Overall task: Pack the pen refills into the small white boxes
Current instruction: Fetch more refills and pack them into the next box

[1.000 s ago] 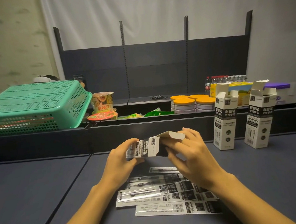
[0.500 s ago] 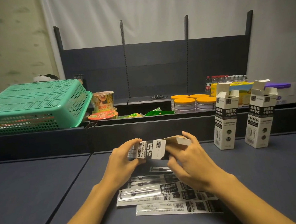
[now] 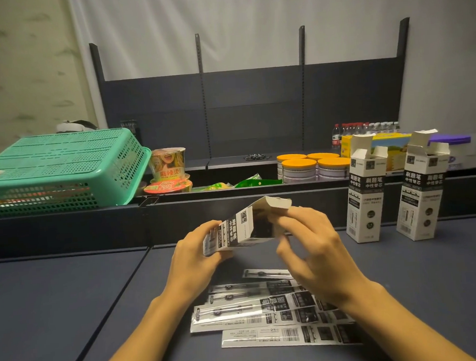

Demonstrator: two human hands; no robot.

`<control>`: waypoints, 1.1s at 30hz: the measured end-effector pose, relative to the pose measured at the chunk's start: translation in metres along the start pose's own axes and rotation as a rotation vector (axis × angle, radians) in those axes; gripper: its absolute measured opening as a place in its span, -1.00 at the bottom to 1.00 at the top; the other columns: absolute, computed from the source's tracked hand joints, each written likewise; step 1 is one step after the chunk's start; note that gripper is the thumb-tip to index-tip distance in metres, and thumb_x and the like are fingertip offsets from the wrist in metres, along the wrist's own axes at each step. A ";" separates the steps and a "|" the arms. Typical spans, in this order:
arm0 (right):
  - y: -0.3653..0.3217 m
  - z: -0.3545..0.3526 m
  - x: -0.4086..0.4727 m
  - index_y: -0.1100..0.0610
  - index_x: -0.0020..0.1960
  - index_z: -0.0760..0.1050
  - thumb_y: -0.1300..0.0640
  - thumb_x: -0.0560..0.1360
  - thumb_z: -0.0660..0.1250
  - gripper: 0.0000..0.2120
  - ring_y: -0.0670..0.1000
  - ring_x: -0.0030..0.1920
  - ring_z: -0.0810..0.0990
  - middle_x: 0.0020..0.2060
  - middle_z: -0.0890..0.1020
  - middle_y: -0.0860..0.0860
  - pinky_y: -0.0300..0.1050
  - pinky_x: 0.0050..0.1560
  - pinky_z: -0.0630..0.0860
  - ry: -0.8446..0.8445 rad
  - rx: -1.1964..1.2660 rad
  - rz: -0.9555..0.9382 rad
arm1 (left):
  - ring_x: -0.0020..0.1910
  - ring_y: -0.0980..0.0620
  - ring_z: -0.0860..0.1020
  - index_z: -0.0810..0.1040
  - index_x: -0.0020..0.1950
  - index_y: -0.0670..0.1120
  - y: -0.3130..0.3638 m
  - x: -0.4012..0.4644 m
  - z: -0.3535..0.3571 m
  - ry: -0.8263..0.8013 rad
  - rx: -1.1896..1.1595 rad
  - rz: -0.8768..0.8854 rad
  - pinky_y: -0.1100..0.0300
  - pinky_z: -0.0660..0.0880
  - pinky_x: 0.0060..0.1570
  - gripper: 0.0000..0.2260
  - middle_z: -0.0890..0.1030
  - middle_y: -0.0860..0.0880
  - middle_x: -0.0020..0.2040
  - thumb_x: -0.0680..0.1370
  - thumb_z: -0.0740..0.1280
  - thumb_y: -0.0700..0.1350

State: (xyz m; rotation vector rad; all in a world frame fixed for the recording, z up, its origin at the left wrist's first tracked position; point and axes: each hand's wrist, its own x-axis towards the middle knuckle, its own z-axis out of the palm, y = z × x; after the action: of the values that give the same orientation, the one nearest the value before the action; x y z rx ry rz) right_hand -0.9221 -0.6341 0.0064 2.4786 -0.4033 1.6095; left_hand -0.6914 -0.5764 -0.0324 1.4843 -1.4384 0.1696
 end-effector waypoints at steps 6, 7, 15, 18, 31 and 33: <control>0.000 -0.001 0.000 0.22 0.09 0.55 0.17 0.49 0.21 -0.75 0.03 -0.01 0.51 -0.02 0.59 0.05 0.01 -0.01 0.50 -0.073 0.048 0.049 | 0.16 0.08 0.52 0.50 0.30 0.03 0.002 0.000 0.001 -0.008 0.011 -0.001 0.06 0.52 0.13 -0.49 0.59 0.08 0.18 0.38 0.54 -0.12; 0.000 -0.002 0.000 0.21 0.12 0.55 0.16 0.50 0.20 -0.73 0.02 0.01 0.50 0.01 0.58 0.04 0.01 0.01 0.50 -0.104 0.059 0.060 | 0.16 0.08 0.52 0.50 0.30 0.03 0.002 0.000 0.001 -0.009 0.013 0.000 0.09 0.52 0.13 -0.49 0.59 0.08 0.18 0.38 0.54 -0.12; 0.000 -0.005 0.002 0.20 0.09 0.58 0.17 0.48 0.21 -0.74 0.05 0.07 0.51 0.08 0.54 0.06 0.03 0.04 0.51 -0.082 0.100 0.065 | 0.12 0.09 0.54 0.50 0.30 0.00 0.002 0.000 -0.002 0.013 0.037 0.004 0.17 0.52 0.09 -0.50 0.60 0.07 0.16 0.38 0.53 -0.09; 0.008 -0.007 0.003 0.17 -0.01 0.60 0.13 0.48 0.26 -0.81 -0.02 -0.03 0.54 -0.05 0.57 0.00 -0.07 -0.05 0.52 -0.081 0.141 0.118 | 0.07 0.12 0.56 0.51 0.27 0.02 0.001 0.001 -0.005 0.053 0.047 -0.008 0.23 0.54 0.05 -0.53 0.61 0.08 0.13 0.39 0.52 -0.10; 0.017 -0.025 0.003 -0.05 -0.11 0.58 -0.14 0.33 0.53 -0.74 -0.14 -0.35 0.40 -0.33 0.46 -0.07 -0.28 -0.33 0.35 -1.134 0.259 0.531 | 0.05 0.14 0.56 0.52 0.25 0.03 -0.001 0.002 -0.009 0.072 0.032 -0.046 0.24 0.53 -0.01 -0.54 0.62 0.11 0.12 0.39 0.51 0.04; 0.016 -0.025 0.003 0.00 -0.12 0.57 -0.12 0.34 0.54 -0.74 -0.16 -0.36 0.41 -0.35 0.47 -0.10 -0.29 -0.34 0.35 -1.124 0.250 0.527 | 0.05 0.14 0.56 0.52 0.25 0.03 -0.002 0.002 -0.009 0.076 0.022 -0.047 0.18 0.54 0.01 -0.54 0.62 0.12 0.11 0.39 0.51 0.03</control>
State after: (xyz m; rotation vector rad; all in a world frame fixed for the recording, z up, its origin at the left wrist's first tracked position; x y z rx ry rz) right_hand -0.9470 -0.6427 0.0190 3.4494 -1.0855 0.1253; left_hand -0.6849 -0.5718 -0.0279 1.5126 -1.3439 0.2111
